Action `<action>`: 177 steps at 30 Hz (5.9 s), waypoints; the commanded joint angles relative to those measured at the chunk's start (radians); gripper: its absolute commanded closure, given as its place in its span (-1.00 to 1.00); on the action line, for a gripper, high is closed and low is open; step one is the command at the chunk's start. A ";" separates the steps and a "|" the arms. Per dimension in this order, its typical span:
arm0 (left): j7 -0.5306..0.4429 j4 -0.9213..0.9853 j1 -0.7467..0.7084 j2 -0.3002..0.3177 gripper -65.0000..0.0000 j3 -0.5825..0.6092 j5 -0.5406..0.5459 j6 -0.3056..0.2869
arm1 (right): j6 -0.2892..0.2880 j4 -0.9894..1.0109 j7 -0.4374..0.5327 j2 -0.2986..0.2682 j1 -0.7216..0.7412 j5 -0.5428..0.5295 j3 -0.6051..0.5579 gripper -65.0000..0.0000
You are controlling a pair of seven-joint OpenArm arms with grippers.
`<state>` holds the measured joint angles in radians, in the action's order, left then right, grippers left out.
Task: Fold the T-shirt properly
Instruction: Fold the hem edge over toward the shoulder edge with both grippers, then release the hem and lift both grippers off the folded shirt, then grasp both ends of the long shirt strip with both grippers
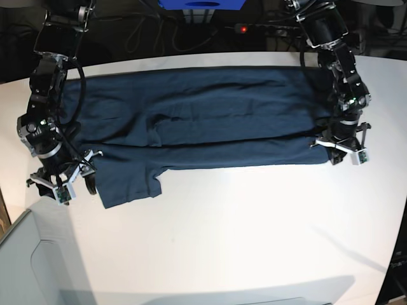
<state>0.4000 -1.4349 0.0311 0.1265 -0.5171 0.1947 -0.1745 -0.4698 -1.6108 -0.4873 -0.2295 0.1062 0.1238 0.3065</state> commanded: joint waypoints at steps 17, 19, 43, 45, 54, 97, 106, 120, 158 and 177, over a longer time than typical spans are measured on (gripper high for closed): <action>-0.023 -0.211 -0.079 -0.029 1.00 -0.004 -0.001 -0.001 | -0.007 0.625 0.026 -0.011 0.303 -0.008 0.003 -0.26; -0.023 -0.211 -0.079 -0.029 1.00 -0.005 -0.001 -0.001 | -0.007 0.626 0.026 -0.009 0.295 -0.008 0.001 -0.26; -0.025 -0.211 -0.072 -0.026 1.00 -0.005 -0.001 -0.004 | -0.007 0.404 0.023 -0.009 0.194 -0.014 -0.162 1.00; -0.025 -0.211 -0.070 -0.026 1.00 -0.005 -0.001 -0.006 | -0.007 0.292 0.023 -0.009 0.145 -0.014 -0.162 1.00; -0.025 -0.254 -0.072 -0.024 1.00 -0.004 0.001 -0.007 | -0.008 -0.173 0.023 0.011 -0.128 -0.016 -0.076 1.00; -0.037 -0.155 -0.184 0.072 1.00 -0.002 0.010 -0.012 | -0.132 -0.237 0.032 0.011 -0.451 -0.013 0.053 1.00; -0.037 -0.241 -0.265 0.071 1.00 -0.005 0.010 -0.012 | -0.132 -0.237 0.029 0.009 -0.445 -0.009 0.056 1.00; -0.037 -0.201 -0.330 0.068 1.00 -0.007 0.012 -0.012 | -0.134 -0.188 0.032 0.003 -0.452 -0.009 0.056 1.00; -0.026 -0.143 -0.280 0.048 1.00 -0.002 0.012 -0.010 | -0.228 -0.199 0.025 0.084 -0.469 -0.009 0.204 0.46; -0.026 -0.183 -0.296 0.031 0.02 -0.067 0.012 -0.009 | -0.228 -0.193 0.025 0.141 -0.399 -0.009 0.237 -0.34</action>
<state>0.3927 -1.6066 -0.2684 0.1493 -0.5835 0.1986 -0.1776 -0.6819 -1.7885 -0.4805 -0.0746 -0.2966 0.1246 0.5369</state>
